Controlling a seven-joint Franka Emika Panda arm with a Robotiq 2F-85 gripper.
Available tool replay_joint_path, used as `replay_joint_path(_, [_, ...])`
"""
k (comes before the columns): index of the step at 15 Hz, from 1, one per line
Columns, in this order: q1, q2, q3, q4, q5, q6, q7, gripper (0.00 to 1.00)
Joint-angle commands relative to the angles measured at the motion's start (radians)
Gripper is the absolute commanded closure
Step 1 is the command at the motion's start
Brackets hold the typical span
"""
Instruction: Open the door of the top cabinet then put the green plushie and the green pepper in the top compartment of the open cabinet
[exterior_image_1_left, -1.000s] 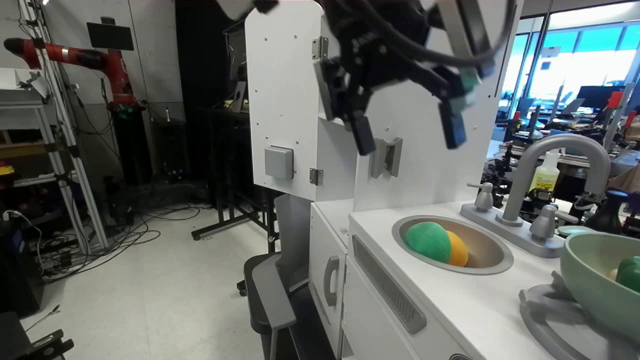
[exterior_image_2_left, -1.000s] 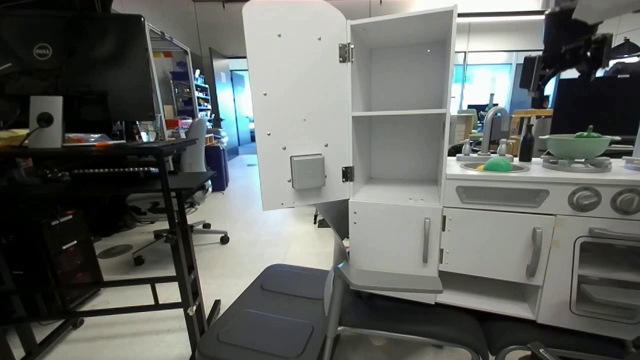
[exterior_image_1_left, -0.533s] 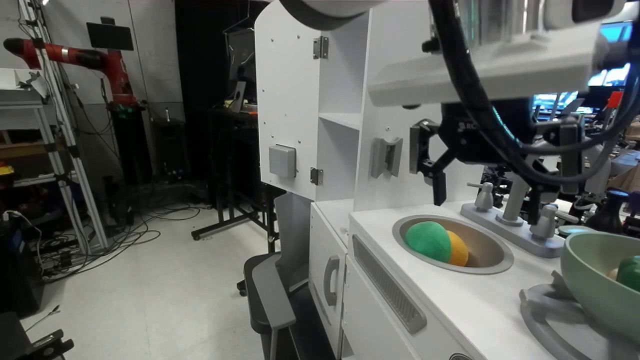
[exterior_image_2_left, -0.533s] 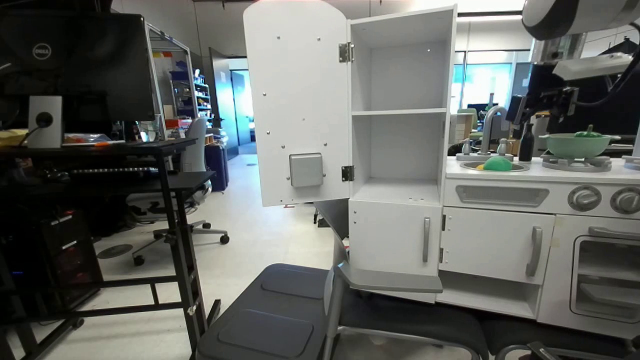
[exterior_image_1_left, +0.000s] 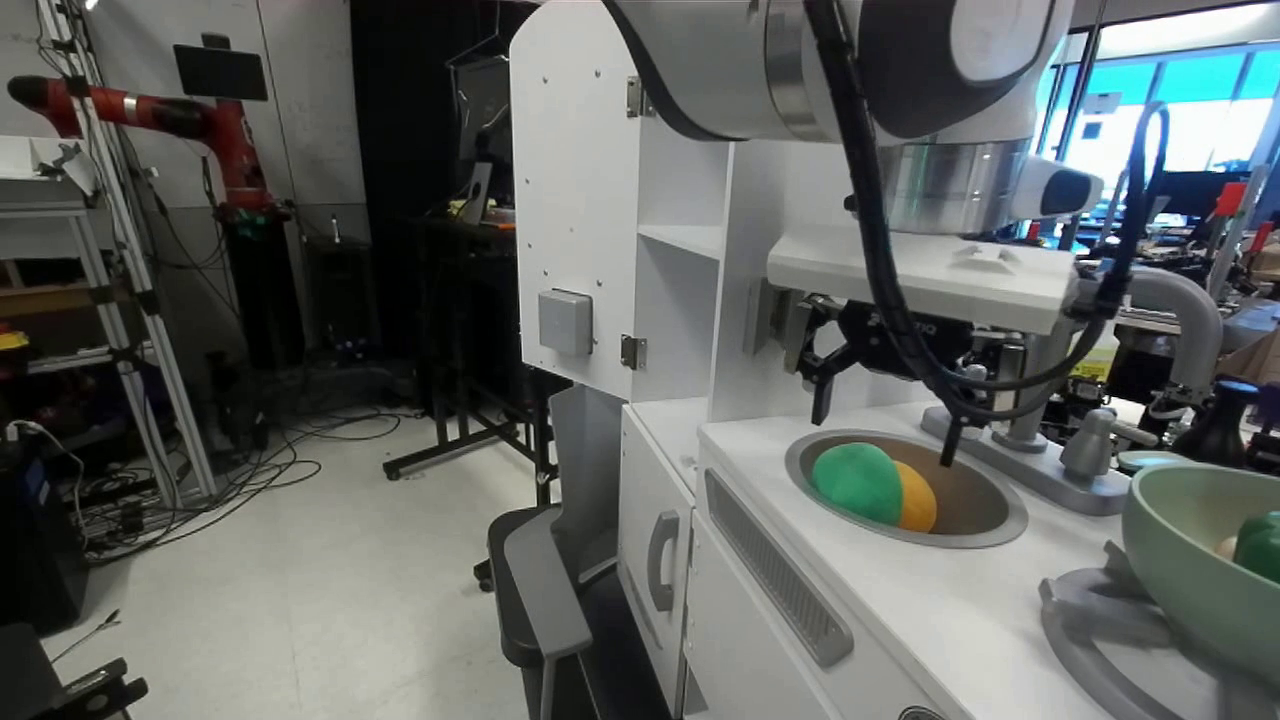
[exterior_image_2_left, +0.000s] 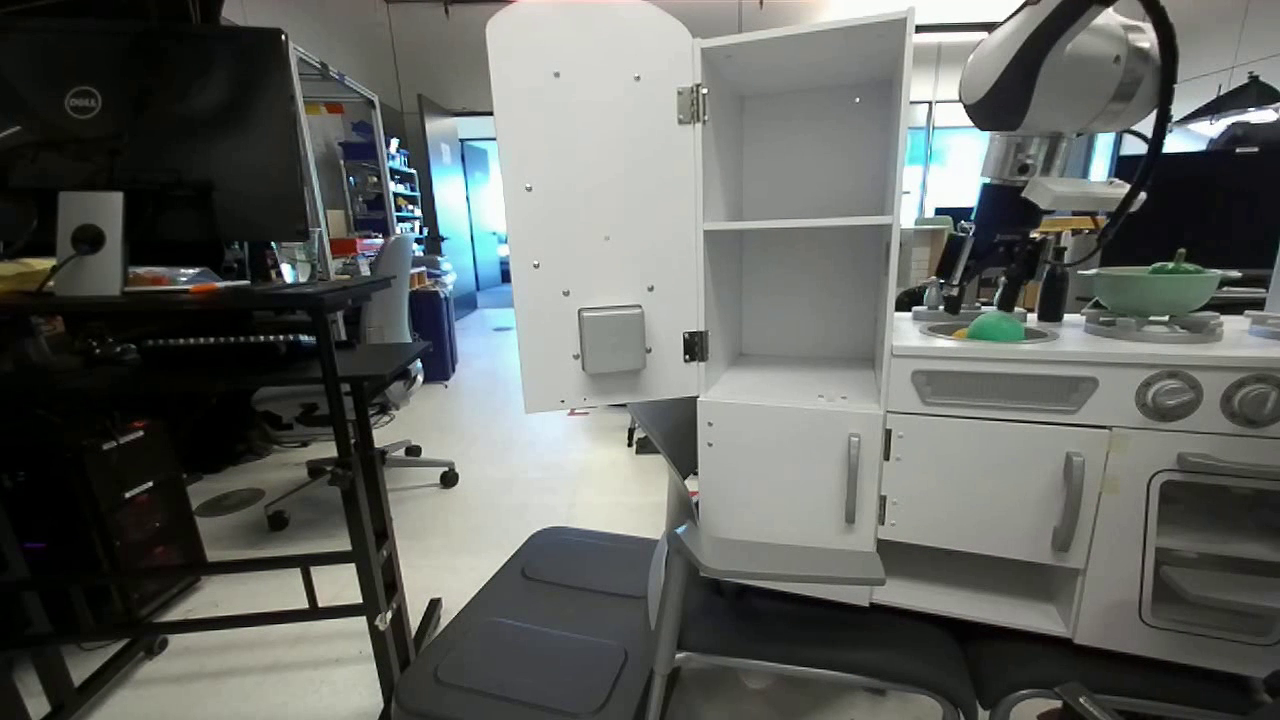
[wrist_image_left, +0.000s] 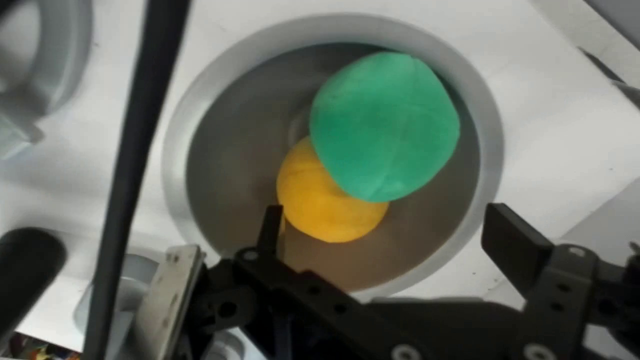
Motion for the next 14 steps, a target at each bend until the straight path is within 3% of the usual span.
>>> replay_joint_path(1, [0.009,0.108,0.02,0.186,0.017,-0.151,-0.031,0.0])
replay_joint_path(6, [0.05,0.143,-0.035,0.301,-0.036,-0.363,0.024,0.0])
replay_joint_path(14, [0.085,0.261,-0.105,0.466,-0.141,-0.424,0.105,0.0])
